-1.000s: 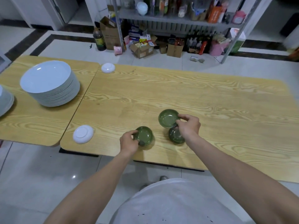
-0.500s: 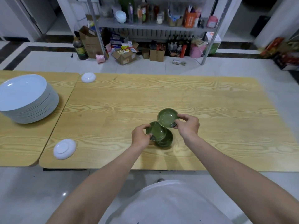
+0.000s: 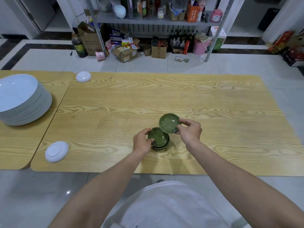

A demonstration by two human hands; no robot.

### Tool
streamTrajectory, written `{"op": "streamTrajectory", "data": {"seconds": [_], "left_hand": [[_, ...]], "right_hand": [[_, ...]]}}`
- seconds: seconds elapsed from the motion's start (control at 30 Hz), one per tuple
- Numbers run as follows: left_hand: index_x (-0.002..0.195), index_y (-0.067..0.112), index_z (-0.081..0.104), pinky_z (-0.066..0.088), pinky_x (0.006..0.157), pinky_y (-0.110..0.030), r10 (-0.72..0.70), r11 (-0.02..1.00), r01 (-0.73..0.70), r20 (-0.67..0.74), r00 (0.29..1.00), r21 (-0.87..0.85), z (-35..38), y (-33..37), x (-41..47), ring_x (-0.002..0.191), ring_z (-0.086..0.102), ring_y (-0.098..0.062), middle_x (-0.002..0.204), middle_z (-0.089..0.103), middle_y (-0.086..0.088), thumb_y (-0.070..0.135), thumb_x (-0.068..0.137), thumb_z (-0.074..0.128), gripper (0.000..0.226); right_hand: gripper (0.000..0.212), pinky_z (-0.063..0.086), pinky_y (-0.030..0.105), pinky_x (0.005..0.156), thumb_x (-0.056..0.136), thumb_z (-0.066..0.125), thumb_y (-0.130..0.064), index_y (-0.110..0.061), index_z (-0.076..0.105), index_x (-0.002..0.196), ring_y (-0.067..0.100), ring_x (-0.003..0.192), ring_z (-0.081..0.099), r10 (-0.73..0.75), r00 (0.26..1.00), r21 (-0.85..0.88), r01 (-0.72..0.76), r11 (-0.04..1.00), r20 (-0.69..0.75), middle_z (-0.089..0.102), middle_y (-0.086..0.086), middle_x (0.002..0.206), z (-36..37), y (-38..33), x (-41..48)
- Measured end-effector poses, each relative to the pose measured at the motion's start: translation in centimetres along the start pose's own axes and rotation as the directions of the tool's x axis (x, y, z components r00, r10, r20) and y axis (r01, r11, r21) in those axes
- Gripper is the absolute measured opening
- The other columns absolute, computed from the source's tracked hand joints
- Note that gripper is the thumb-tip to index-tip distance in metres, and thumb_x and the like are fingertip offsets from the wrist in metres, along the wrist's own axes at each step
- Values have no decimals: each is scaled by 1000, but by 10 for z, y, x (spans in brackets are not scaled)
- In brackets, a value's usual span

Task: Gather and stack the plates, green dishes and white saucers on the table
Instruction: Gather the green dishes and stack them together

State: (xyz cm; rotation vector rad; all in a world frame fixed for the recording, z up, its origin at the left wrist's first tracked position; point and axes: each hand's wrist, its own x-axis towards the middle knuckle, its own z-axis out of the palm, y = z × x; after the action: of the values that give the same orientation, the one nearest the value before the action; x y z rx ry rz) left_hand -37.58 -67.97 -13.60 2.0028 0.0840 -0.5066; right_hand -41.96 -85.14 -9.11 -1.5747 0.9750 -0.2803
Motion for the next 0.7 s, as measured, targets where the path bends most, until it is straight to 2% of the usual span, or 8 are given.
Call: {"op": "streamTrajectory", "data": {"seconds": [0.1, 0.17, 0.2, 0.3, 0.37, 0.53, 0.63, 0.7], "left_hand": [[124, 17, 65, 60, 80, -44, -6, 1000, 6, -7, 1000, -4, 0, -1, 0, 85, 71, -31, 120, 64, -6, -8, 85, 69, 46], [124, 18, 64, 61, 75, -42, -9, 1000, 9, -5, 1000, -17, 0, -2, -2, 76, 70, -26, 118, 64, -5, -8, 85, 70, 48], [124, 18, 64, 61, 76, -41, -6, 1000, 6, -2, 1000, -20, 1, -2, -3, 77, 70, -25, 118, 64, -4, -8, 85, 69, 48], [121, 14, 67, 60, 78, -42, 2, 999, -2, -1, 1000, -39, 2, -5, -5, 82, 70, -31, 117, 65, -5, -9, 84, 68, 44], [120, 11, 68, 61, 74, -42, -14, 997, 14, 1, 1000, -74, 3, -6, -7, 82, 71, -31, 117, 65, -7, -11, 85, 67, 41], [126, 8, 65, 58, 63, -22, -46, 994, 48, 18, 999, -102, 3, -9, -9, 64, 64, -19, 117, 67, -7, -13, 90, 59, 42], [130, 8, 62, 57, 66, -25, -67, 990, 73, 48, 997, -118, 1, -8, -10, 64, 59, -19, 120, 65, -7, -13, 92, 55, 44], [132, 7, 60, 57, 68, -27, -73, 990, 80, 66, 995, -119, 0, -7, -10, 67, 58, -21, 120, 64, -6, -14, 93, 53, 45]], "right_hand": [[33, 62, 27, 62, 80, 69, 7, -23, 73, 92, 4, 57, 70, -8, 1000, -40, 9, 999, 23, 61, -4, 107, 2, 4, 2], [32, 60, 24, 59, 80, 69, 7, -21, 75, 94, 9, 59, 71, -12, 999, -69, 15, 997, 43, 63, -4, 105, 5, 9, 3], [30, 61, 25, 62, 80, 69, 6, -20, 76, 95, 12, 64, 72, -9, 998, -82, 14, 997, 56, 64, -5, 104, 7, 13, 3], [27, 60, 37, 84, 82, 68, 2, -19, 77, 96, 22, 92, 72, 15, 995, -143, 0, 990, 101, 66, -10, 96, 12, 24, 4], [26, 59, 39, 88, 82, 69, 2, -18, 78, 96, 22, 98, 69, 34, 993, -180, -13, 984, 114, 68, -6, 99, 16, 31, 4], [26, 59, 35, 88, 82, 70, 1, -16, 78, 100, 17, 92, 69, 75, 989, -253, -40, 967, 130, 73, -1, 103, 20, 43, 4], [24, 55, 28, 91, 83, 71, 1, -15, 78, 100, 16, 93, 67, 68, 988, -286, -25, 958, 142, 74, 0, 102, 22, 46, 5], [23, 51, 21, 87, 82, 74, -1, -15, 79, 99, 15, 92, 66, 70, 988, -301, -24, 953, 140, 74, 0, 100, 24, 47, 5]]}}
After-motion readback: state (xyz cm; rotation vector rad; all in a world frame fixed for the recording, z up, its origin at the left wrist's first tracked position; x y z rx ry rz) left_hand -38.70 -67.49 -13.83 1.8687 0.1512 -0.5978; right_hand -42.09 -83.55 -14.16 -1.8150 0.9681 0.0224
